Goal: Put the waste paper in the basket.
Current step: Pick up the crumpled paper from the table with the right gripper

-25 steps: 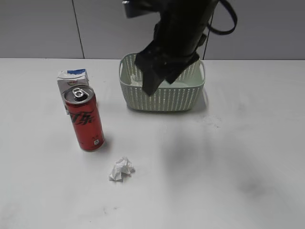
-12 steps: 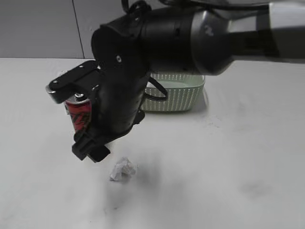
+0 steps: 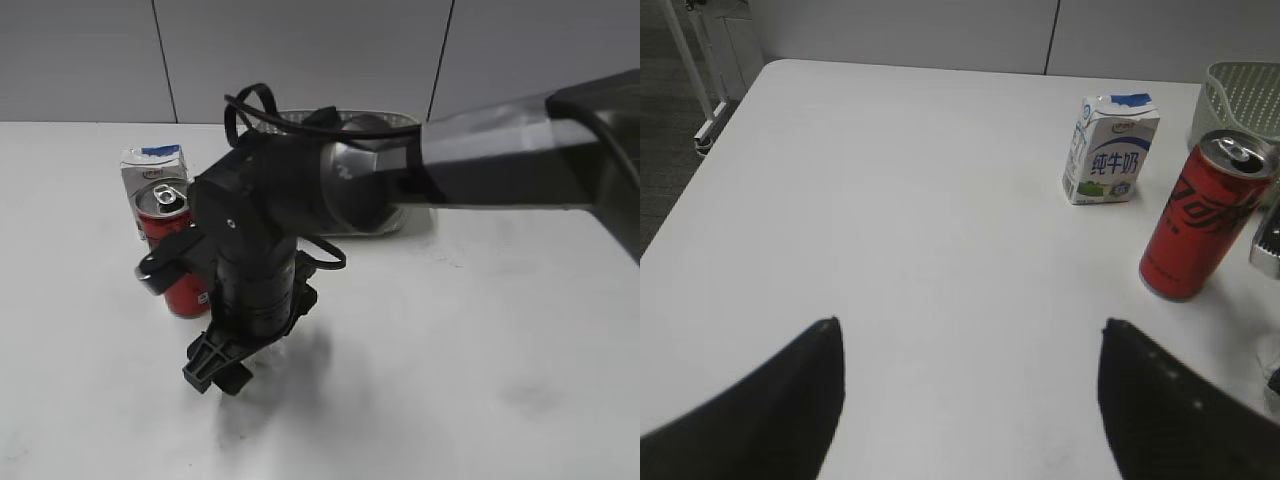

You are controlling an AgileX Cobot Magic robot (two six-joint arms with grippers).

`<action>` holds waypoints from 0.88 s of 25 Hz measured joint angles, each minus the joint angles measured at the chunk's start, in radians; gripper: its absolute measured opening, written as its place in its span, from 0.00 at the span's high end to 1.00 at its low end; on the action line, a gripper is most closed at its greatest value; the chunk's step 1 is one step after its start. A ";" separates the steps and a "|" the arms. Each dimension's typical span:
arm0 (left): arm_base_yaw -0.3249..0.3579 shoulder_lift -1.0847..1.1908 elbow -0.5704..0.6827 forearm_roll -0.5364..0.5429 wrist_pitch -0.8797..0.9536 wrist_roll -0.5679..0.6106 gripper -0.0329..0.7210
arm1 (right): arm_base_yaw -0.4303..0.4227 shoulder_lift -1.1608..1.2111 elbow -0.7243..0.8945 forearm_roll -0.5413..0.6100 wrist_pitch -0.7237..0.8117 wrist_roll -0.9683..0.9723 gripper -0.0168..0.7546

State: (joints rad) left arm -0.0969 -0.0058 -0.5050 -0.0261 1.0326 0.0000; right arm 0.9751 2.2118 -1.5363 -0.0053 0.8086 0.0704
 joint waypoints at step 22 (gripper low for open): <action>0.000 0.000 0.000 0.000 0.000 0.000 0.18 | -0.066 -0.259 -0.069 -0.040 0.016 -0.019 0.98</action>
State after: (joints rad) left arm -0.0969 -0.0058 -0.5050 -0.0261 1.0326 0.0000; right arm 0.9090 1.9528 -1.6057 -0.0456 0.8248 0.0510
